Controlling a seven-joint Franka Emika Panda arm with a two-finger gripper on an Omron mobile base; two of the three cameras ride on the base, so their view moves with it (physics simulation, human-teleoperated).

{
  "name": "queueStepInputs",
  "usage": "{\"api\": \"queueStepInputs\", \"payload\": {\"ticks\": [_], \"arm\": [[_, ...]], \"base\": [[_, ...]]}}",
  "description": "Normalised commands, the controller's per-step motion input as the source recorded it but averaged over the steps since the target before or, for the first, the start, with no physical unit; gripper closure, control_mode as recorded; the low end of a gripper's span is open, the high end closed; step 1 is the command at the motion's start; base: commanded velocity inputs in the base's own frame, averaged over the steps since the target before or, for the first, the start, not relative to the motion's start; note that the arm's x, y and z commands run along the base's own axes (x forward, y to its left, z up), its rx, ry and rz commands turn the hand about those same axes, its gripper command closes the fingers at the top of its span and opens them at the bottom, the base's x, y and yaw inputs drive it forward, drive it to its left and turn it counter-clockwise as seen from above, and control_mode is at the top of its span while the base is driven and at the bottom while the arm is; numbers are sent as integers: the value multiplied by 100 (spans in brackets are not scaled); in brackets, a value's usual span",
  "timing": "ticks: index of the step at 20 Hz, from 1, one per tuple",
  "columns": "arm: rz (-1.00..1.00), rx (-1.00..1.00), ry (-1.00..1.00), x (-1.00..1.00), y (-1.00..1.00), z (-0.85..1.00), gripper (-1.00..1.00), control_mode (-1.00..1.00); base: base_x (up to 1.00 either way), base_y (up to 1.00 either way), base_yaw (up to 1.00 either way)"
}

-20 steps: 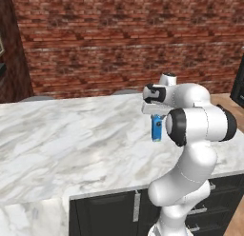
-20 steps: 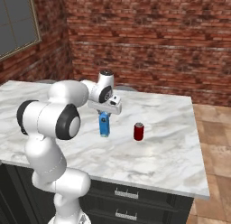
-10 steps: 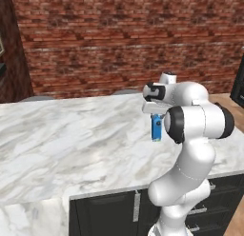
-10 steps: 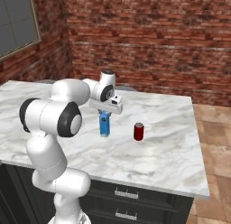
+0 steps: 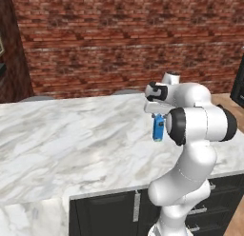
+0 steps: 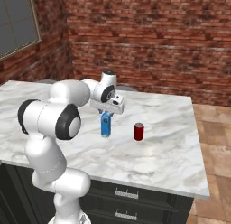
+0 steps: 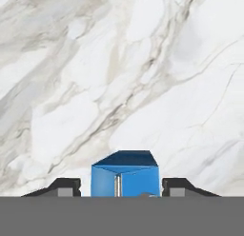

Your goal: Move the drinks to the dining counter.

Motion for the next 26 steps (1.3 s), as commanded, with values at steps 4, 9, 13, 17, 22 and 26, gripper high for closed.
{"api": "queueStepInputs", "payload": {"ticks": [4, 9, 13, 17, 22, 26], "arm": [[0, 0, -12, -15, -4, 1, -100, -100], [0, 0, -9, -6, 0, 21, -100, -100], [0, 0, -11, 0, 0, 63, -100, -100], [0, 0, -10, -26, -3, 89, -100, -100], [0, 0, -4, -82, -16, 98, -100, -100], [0, 0, -5, -100, -5, 94, -100, -100]], "base": [[0, 0, 0], [0, 0, 0], [0, 0, 0], [0, 0, 0], [0, 0, 0], [0, 0, 0]]}}
